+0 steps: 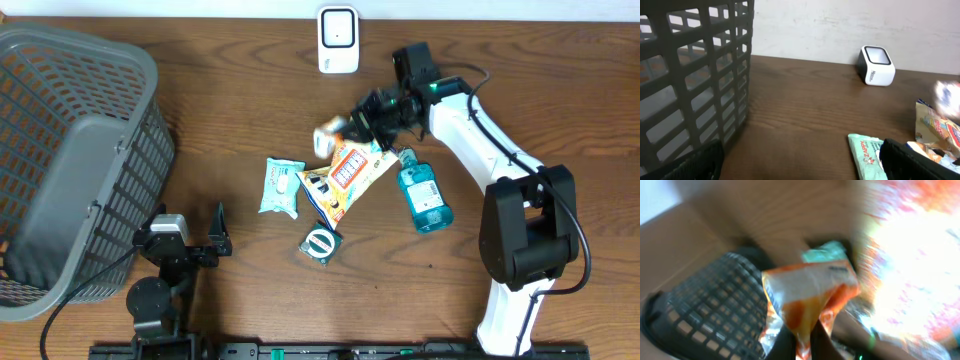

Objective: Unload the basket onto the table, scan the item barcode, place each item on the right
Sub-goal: 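Lift the orange pack and carry it toward the white scanner, then hold the orange pack in front of the white scanner with the right gripper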

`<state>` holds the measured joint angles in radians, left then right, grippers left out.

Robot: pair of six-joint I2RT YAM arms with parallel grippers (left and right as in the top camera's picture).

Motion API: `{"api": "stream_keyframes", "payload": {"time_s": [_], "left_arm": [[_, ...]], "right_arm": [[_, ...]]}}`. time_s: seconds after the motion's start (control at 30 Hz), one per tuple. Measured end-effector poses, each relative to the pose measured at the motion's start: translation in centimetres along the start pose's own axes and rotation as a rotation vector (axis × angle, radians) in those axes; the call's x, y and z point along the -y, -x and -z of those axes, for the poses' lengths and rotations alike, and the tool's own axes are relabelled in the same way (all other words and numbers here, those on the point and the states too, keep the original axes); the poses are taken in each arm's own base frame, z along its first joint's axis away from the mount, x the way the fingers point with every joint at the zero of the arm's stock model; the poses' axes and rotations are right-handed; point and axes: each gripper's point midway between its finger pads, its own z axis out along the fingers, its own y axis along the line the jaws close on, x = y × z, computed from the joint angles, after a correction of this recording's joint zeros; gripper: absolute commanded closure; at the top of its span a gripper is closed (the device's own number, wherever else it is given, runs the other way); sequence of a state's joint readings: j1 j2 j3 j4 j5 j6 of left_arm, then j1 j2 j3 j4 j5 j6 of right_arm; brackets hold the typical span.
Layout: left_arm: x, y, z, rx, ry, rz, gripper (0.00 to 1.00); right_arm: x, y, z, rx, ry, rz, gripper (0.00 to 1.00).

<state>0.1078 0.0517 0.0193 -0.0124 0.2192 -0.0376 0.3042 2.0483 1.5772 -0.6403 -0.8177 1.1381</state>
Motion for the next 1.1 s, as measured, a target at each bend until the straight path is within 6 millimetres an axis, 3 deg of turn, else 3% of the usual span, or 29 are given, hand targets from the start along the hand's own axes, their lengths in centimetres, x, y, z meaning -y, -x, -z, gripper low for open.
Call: {"api": "stream_keyframes", "payload": {"time_s": [0.1,0.37,0.6,0.73,0.97,1.1], "left_arm": [[0.0,0.0,0.0,0.000,0.000,0.003,0.02],[0.0,0.0,0.0,0.000,0.000,0.008,0.02],[0.0,0.0,0.0,-0.001,0.000,0.010,0.02],[0.0,0.0,0.0,-0.001,0.001,0.011,0.02],[0.0,0.0,0.0,-0.001,0.001,0.010,0.02],[0.0,0.0,0.0,-0.001,0.001,0.010,0.02]], "right_arm": [[-2.9,2.0,0.2,0.099,0.089,0.166,0.99],[-7.9,7.5,2.5,0.448,0.194,0.387,0.99],[-13.7,9.8,5.2,0.673,0.380,0.586,0.99],[-14.4,12.0,4.9,0.764,0.432,0.625,0.99],[-12.1,16.7,0.8,0.800,0.418,0.589,0.98],[-13.0,17.8,-0.7,0.789,0.433,0.592,0.99]]}}
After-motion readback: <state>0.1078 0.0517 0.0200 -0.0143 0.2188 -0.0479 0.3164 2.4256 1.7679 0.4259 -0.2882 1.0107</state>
